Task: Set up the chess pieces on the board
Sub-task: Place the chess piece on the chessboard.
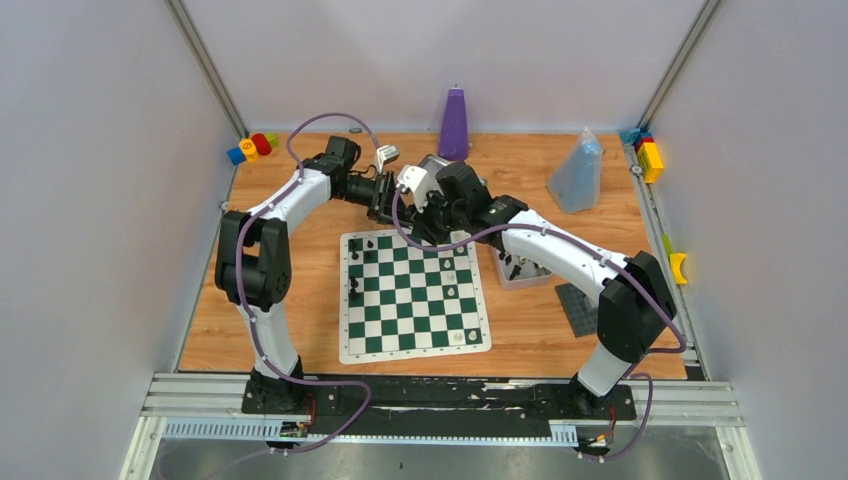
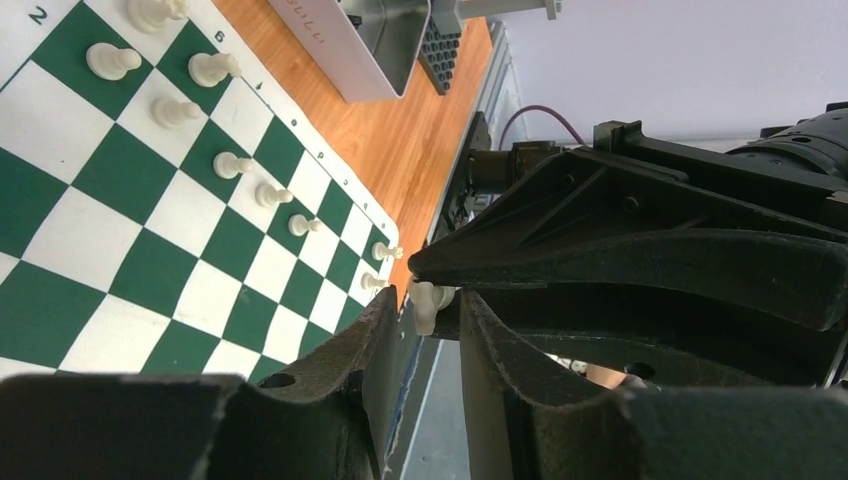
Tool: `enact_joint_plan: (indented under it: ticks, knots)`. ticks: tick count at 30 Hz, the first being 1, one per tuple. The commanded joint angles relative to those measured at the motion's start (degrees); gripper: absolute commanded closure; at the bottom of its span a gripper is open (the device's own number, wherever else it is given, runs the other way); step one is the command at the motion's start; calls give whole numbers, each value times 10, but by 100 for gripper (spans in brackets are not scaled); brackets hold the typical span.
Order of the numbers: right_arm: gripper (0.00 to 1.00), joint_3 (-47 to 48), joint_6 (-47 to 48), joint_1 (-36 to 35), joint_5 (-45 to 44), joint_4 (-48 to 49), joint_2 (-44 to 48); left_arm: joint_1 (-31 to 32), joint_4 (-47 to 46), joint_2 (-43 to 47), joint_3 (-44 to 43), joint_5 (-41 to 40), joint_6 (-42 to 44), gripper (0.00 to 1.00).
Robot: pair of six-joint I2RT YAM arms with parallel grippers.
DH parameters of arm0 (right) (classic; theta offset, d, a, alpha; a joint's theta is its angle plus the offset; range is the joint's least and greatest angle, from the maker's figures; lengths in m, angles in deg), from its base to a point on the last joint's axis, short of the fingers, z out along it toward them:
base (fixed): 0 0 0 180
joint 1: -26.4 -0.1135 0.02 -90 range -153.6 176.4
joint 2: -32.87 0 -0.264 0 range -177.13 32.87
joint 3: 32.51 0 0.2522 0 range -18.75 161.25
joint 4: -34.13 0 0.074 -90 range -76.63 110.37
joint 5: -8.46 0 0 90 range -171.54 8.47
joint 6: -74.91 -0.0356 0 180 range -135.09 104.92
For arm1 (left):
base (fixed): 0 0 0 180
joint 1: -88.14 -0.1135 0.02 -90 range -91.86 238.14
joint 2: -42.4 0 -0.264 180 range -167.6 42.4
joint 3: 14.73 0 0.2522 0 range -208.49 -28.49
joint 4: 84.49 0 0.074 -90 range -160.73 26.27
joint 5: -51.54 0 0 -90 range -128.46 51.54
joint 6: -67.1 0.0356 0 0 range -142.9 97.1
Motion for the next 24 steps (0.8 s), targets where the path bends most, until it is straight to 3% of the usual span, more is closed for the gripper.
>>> enact_joint_plan:
  ticks: [1,15,18,22,24]
  knots:
    - [99,22,-9,-5,-6,20,-7,3,-4,-4,-21,22,6,64]
    - [99,25,-9,-6,-18,20,-8,3,1,-2,-15,18,15,81]
    - [95,25,-9,-6,-21,20,-8,3,1,-1,-15,18,15,88]
    - [78,22,-8,-6,-29,19,-4,3,3,0,-16,16,22,99]
    - [59,18,-4,-5,-36,17,3,3,14,4,-21,11,36,100]
